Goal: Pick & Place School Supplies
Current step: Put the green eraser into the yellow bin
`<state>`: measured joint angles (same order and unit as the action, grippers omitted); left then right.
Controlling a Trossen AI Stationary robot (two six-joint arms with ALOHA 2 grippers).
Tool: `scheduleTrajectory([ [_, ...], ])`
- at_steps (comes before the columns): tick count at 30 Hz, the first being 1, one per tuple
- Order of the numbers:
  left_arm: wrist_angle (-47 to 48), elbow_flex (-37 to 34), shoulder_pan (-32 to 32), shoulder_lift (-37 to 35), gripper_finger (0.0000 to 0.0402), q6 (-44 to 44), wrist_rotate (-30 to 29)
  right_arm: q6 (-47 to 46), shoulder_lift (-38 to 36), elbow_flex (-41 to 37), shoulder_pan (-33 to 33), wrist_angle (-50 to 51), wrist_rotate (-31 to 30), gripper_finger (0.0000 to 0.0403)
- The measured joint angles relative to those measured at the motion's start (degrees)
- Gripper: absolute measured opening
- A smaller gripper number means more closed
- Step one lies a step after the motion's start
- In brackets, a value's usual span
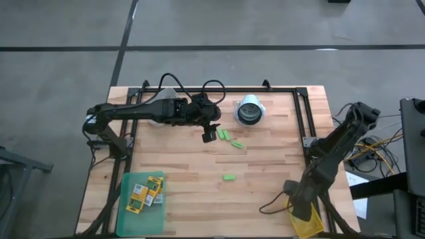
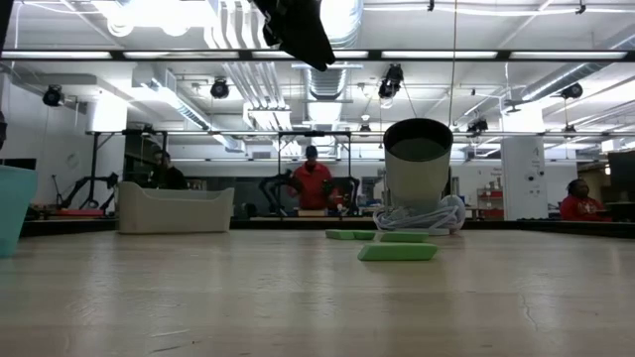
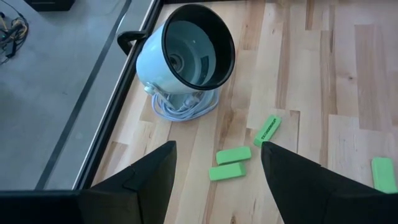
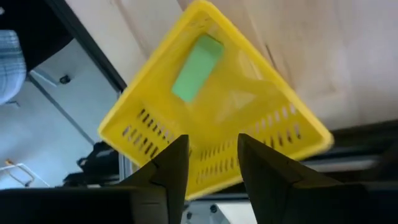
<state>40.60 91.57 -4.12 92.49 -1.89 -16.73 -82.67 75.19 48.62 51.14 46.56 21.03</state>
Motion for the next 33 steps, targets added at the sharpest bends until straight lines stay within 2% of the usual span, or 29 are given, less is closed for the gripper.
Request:
scheduleTrajectory([
  [3,0.0,0.0,0.0,0.0,0.0241,0.0,0.0,1.1,-3.0,0.0,-1.2,2.8,-1.5,0.0126],
  [7,0.0,0.0,0.0,0.0,0.0241,0.0,0.0,6.2,-6.8,0.0,-4.1,4.1,-12.7,0.0126],
  [10,0.1,0.0,0.0,0.0,0.0241,0.0,0.0,10.9,-9.4,0.0,-7.2,4.1,-25.0,0.0128],
  [17,0.1,0.0,0.0,0.0,0.0241,0.3,0.1,25.8,-14.7,0.0,-14.5,4.0,-61.3,0.0129],
  [21,0.1,0.0,0.0,0.0,0.0241,0.0,0.1,27.6,-16.0,0.0,-18.2,3.4,-76.0,0.013],
  [25,-0.3,0.0,0.0,0.0,0.0241,-2.7,0.1,31.5,-15.4,-1.1,-20.2,0.9,-82.7,0.0125],
  [33,-6.1,-0.1,0.0,-0.8,0.0241,-9.1,0.1,36.7,-12.5,-10.2,-23.8,-15.7,-82.8,0.0121],
])
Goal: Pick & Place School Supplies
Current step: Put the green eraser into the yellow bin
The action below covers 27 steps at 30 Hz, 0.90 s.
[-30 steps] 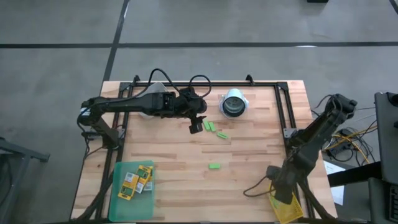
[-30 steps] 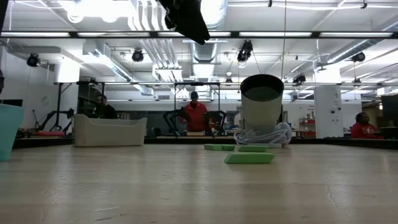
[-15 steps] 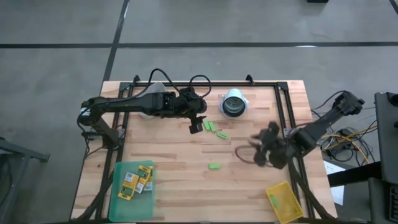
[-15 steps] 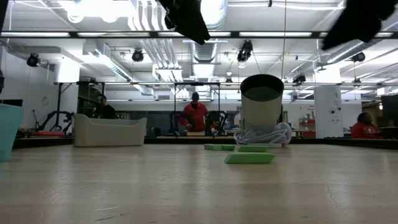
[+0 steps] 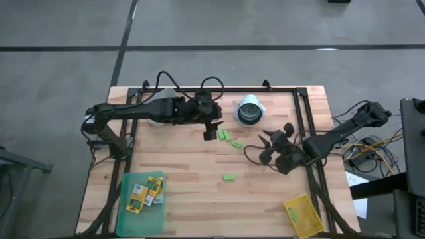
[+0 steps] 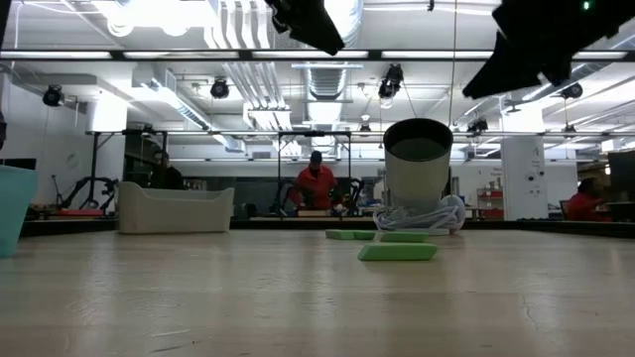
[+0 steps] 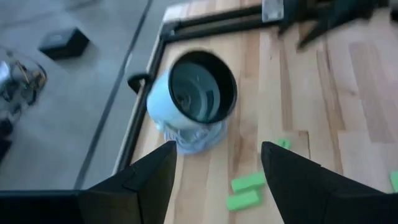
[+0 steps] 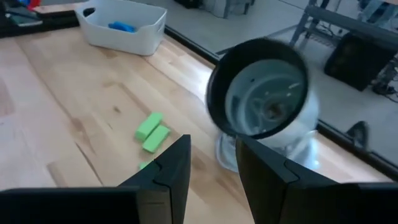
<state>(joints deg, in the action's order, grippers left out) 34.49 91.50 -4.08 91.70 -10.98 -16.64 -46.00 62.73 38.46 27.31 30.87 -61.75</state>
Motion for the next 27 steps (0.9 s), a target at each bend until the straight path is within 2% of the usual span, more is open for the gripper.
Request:
scheduleTrajectory([
  [3,-1.7,0.0,0.0,0.0,0.0241,-4.0,0.0,3.6,0.4,-4.7,-0.8,-11.5,0.4,0.0121],
  [7,-3.2,0.0,-0.1,-0.8,0.0241,-5.1,0.0,12.6,0.4,-12.5,-1.2,-33.6,2.2,0.0121],
  [11,-3.9,0.0,-0.3,-2.8,0.0241,-5.1,1.0,26.3,0.4,-20.1,-2.5,-57.3,7.2,0.0121],
  [14,-3.8,-0.5,-0.7,-5.3,0.0241,-5.2,1.6,32.8,0.4,-23.9,-4.5,-67.6,11.4,0.0121],
  [18,-5.4,-5.7,-1.7,-10.0,0.0241,-5.5,5.2,34.4,0.4,-26.1,-8.5,-69.2,14.0,0.0121],
  [22,-13.9,-15.9,-2.3,-15.8,0.0241,-5.5,11.4,38.8,1.3,-27.1,-12.3,-68.8,23.4,0.0121],
  [24,-19.2,-21.3,-2.4,-18.9,0.0241,-5.7,11.1,42.9,2.2,-27.0,-14.0,-68.8,28.7,0.0121],
  [27,-25.4,-28.7,-2.7,-23.1,0.0241,-7.1,7.0,46.8,4.5,-26.2,-15.8,-68.3,33.4,0.0121],
])
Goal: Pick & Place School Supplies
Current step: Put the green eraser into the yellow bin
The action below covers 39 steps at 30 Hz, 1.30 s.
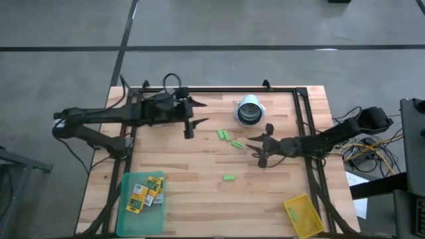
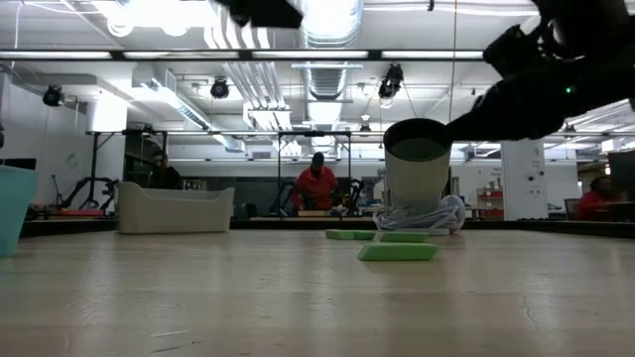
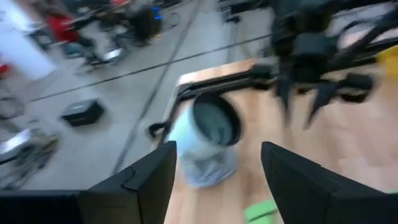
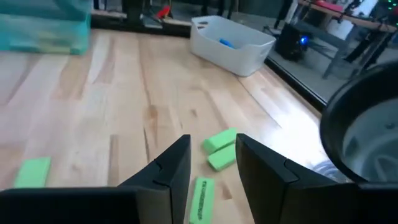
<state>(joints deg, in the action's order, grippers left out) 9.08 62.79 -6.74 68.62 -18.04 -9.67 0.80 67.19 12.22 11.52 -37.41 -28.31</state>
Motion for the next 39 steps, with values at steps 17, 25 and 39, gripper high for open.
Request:
scheduleTrajectory([
  [17,-16.4,-19.1,0.1,-9.5,0.0241,0.7,-2.2,-7.1,22.7,11.2,-5.0,-0.1,1.2,0.0121],
  [25,-16.2,-19.2,0.1,-9.5,0.0241,-0.4,-2.2,-14.5,25.5,11.3,-6.0,0.8,5.1,0.0121],
  [39,-16.1,-19.2,0.1,-9.6,0.0241,-0.6,-2.2,-17.3,25.2,12.2,-8.2,7.2,6.2,0.0121],
])
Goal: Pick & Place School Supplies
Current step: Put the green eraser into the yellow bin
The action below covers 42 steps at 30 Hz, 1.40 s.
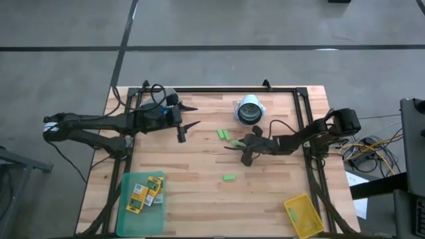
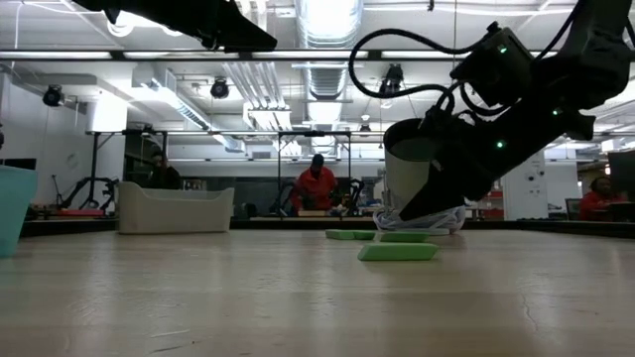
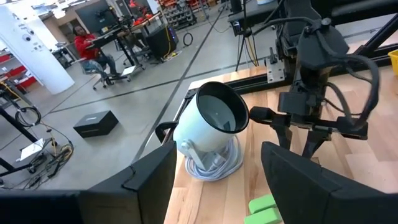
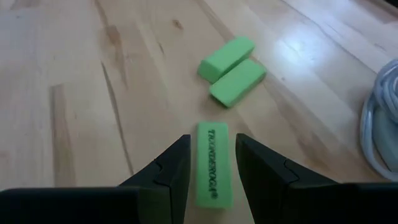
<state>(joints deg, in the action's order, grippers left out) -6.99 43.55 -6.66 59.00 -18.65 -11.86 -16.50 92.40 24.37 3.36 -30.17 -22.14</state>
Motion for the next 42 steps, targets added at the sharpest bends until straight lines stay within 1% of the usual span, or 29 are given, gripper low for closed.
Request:
scheduleTrajectory([
  [6,0.1,0.0,0.0,0.0,0.0241,0.0,0.0,0.4,1.8,0.8,-2.5,-0.1,5.1,0.0121],
  [8,0.3,0.0,0.0,0.0,0.0241,0.0,0.0,0.4,2.7,0.7,-3.1,-0.2,5.9,0.0121],
  [22,0.3,0.0,0.0,0.0,0.0241,-0.1,0.0,0.5,5.5,0.7,-3.3,-0.7,5.7,0.012],
  [32,0.2,-0.1,0.0,0.0,0.0241,-0.1,0.0,2.4,5.4,0.7,-3.3,-0.7,5.8,0.008],
  [42,0.1,-2.3,0.0,0.0,0.0241,0.0,0.0,3.6,5.0,0.7,-3.3,-0.6,5.8,0.0081],
])
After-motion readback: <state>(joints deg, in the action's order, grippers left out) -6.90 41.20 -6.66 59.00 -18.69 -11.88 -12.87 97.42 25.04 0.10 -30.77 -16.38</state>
